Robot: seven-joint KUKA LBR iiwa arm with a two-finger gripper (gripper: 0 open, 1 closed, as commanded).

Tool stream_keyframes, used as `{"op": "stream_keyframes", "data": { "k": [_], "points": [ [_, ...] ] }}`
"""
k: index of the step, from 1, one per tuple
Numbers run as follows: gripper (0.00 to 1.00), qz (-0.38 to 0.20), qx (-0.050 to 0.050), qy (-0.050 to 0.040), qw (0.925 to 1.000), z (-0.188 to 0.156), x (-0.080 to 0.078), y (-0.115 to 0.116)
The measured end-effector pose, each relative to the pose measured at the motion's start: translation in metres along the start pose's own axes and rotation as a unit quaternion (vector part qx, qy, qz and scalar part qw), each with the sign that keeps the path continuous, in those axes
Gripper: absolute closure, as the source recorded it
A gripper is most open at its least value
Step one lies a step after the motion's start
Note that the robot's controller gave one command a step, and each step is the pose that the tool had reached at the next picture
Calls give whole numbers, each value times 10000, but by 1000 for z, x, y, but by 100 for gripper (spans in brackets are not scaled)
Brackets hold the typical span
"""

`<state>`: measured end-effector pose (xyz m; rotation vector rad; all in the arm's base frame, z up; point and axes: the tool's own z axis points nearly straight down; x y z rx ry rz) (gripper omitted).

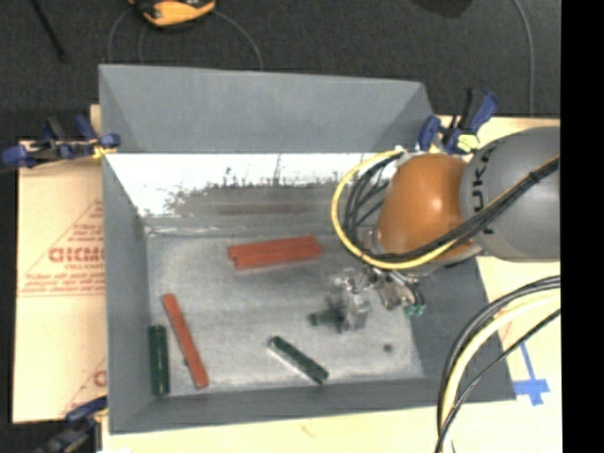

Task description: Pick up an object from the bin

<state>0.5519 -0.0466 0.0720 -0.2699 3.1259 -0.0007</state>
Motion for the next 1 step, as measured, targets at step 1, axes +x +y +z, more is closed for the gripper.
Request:
{"op": "stream_keyframes", "data": {
  "k": [1],
  "points": [
    [100, -113, 4, -20, 9999, -162, -22, 29]
  ]
}}
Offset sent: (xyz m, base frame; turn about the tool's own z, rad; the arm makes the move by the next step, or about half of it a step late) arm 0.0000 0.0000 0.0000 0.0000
